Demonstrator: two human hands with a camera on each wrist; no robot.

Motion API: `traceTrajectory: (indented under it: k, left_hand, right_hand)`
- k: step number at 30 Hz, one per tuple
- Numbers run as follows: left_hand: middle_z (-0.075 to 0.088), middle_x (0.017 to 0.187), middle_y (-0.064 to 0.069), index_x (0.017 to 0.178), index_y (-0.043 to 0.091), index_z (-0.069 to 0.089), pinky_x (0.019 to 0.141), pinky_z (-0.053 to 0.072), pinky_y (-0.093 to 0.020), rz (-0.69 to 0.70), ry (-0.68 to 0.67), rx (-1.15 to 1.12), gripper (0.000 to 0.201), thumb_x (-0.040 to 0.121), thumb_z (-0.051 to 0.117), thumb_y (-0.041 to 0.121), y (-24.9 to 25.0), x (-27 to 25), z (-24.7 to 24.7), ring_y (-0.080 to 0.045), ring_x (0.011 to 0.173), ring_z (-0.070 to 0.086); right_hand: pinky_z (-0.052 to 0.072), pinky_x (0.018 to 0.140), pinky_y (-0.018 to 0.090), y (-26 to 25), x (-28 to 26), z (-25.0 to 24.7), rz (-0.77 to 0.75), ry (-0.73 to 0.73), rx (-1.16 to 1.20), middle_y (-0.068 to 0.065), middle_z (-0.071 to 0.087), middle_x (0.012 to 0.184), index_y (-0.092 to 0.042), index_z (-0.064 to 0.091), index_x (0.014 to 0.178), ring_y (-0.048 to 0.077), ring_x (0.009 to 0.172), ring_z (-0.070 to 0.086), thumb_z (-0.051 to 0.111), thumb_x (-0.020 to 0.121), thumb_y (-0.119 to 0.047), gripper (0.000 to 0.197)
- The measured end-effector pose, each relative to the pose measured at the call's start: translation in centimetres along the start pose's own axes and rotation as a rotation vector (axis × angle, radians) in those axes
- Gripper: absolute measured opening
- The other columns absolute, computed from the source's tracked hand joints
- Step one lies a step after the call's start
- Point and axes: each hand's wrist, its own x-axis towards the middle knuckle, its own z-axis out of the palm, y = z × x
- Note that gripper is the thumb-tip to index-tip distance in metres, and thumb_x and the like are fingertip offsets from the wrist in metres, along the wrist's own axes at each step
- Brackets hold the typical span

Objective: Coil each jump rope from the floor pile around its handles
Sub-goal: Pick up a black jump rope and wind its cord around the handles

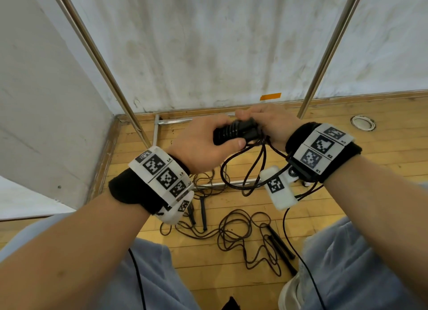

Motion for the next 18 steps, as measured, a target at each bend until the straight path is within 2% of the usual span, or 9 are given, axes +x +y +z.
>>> traceTrajectory:
  k: [2, 4, 6, 8, 10, 12, 15, 16, 18]
  left_hand:
    - [0.064, 0.077, 0.004, 0.087, 0.035, 0.056, 0.059, 0.055, -0.037, -0.073, 0.086, -0.136, 0.011, 0.08, 0.061, 0.041, 0.2, 0.1, -0.4, -0.013, 0.067, 0.064]
    - [0.067, 0.083, -0.007, 0.094, 0.026, 0.058, 0.063, 0.057, -0.047, -0.114, 0.194, -0.217, 0.021, 0.079, 0.06, 0.041, 0.1, 0.3, -1.0, -0.025, 0.072, 0.067]
    - [0.067, 0.087, -0.013, 0.106, 0.017, 0.056, 0.064, 0.056, -0.05, -0.136, 0.288, -0.239, 0.036, 0.08, 0.058, 0.042, -0.3, 0.7, -1.5, -0.031, 0.074, 0.066]
    - [0.066, 0.09, -0.013, 0.125, 0.02, 0.046, 0.064, 0.056, -0.05, -0.164, 0.328, -0.264, 0.047, 0.084, 0.058, 0.039, -0.7, 1.0, -1.8, -0.032, 0.073, 0.066]
    - [0.066, 0.091, -0.009, 0.127, 0.024, 0.048, 0.068, 0.057, -0.05, -0.176, 0.362, -0.247, 0.044, 0.086, 0.057, 0.038, -1.3, 1.2, -2.0, -0.031, 0.075, 0.066]
    - [0.066, 0.089, -0.001, 0.12, 0.022, 0.055, 0.07, 0.057, -0.046, -0.201, 0.425, -0.182, 0.035, 0.088, 0.056, 0.037, -2.0, 1.6, -2.0, -0.025, 0.078, 0.066]
    - [0.059, 0.09, 0.009, 0.122, 0.018, 0.055, 0.064, 0.047, -0.021, -0.281, 0.574, -0.087, 0.037, 0.092, 0.054, 0.04, -3.7, 2.3, -2.6, -0.011, 0.08, 0.059]
    - [0.057, 0.091, 0.01, 0.122, 0.017, 0.054, 0.062, 0.042, -0.018, -0.321, 0.624, -0.063, 0.039, 0.092, 0.053, 0.042, -4.2, 2.5, -2.9, -0.009, 0.08, 0.057]
    - [0.057, 0.093, 0.008, 0.122, 0.016, 0.053, 0.067, 0.044, -0.023, -0.404, 0.716, -0.071, 0.042, 0.092, 0.052, 0.045, -5.3, 2.8, -3.9, -0.011, 0.082, 0.057]
  right_hand:
    - [0.039, 0.045, 0.019, 0.2, 0.0, 0.1, 0.012, -0.049, 0.099, -0.006, 0.055, 0.057, -0.015, 0.069, 0.079, 0.01, 0.049, 0.044, 0.054, 0.091, -0.023, 0.021]
    - [0.039, 0.048, 0.019, 0.5, 0.0, 0.3, 0.021, -0.099, 0.167, -0.006, 0.051, 0.058, -0.016, 0.069, 0.084, 0.009, 0.049, 0.042, 0.052, 0.093, -0.024, 0.021]
    - [0.045, 0.053, 0.022, 0.7, -0.1, 0.6, 0.017, -0.118, 0.134, -0.006, 0.051, 0.06, -0.016, 0.068, 0.089, 0.011, 0.052, 0.048, 0.053, 0.093, -0.027, 0.019]
    - [0.049, 0.059, 0.023, 0.7, -0.2, 0.8, 0.019, -0.109, 0.036, -0.006, 0.053, 0.06, -0.014, 0.067, 0.094, 0.013, 0.057, 0.054, 0.056, 0.093, -0.024, 0.015]
    - [0.051, 0.063, 0.021, 0.8, -0.3, 0.8, 0.011, -0.088, -0.113, -0.009, 0.054, 0.059, -0.014, 0.067, 0.096, 0.012, 0.061, 0.06, 0.057, 0.092, -0.022, 0.014]
    - [0.053, 0.07, 0.025, 0.9, -0.3, 0.5, 0.021, -0.067, -0.227, -0.011, 0.058, 0.06, -0.014, 0.067, 0.097, 0.011, 0.065, 0.064, 0.057, 0.092, -0.022, 0.013]
    - [0.057, 0.074, 0.03, 1.0, -0.4, -0.2, 0.109, -0.019, -0.19, -0.005, 0.067, 0.074, -0.018, 0.067, 0.096, 0.015, 0.073, 0.068, 0.056, 0.093, -0.017, 0.011]
    - [0.057, 0.071, 0.029, 1.2, -0.4, -0.4, 0.127, 0.015, -0.171, -0.003, 0.069, 0.078, -0.018, 0.067, 0.094, 0.016, 0.074, 0.068, 0.056, 0.093, -0.018, 0.011]
    - [0.056, 0.074, 0.03, 1.7, -0.4, -0.7, 0.127, 0.14, -0.165, 0.001, 0.07, 0.082, -0.015, 0.067, 0.088, 0.018, 0.078, 0.069, 0.053, 0.095, -0.023, 0.018]
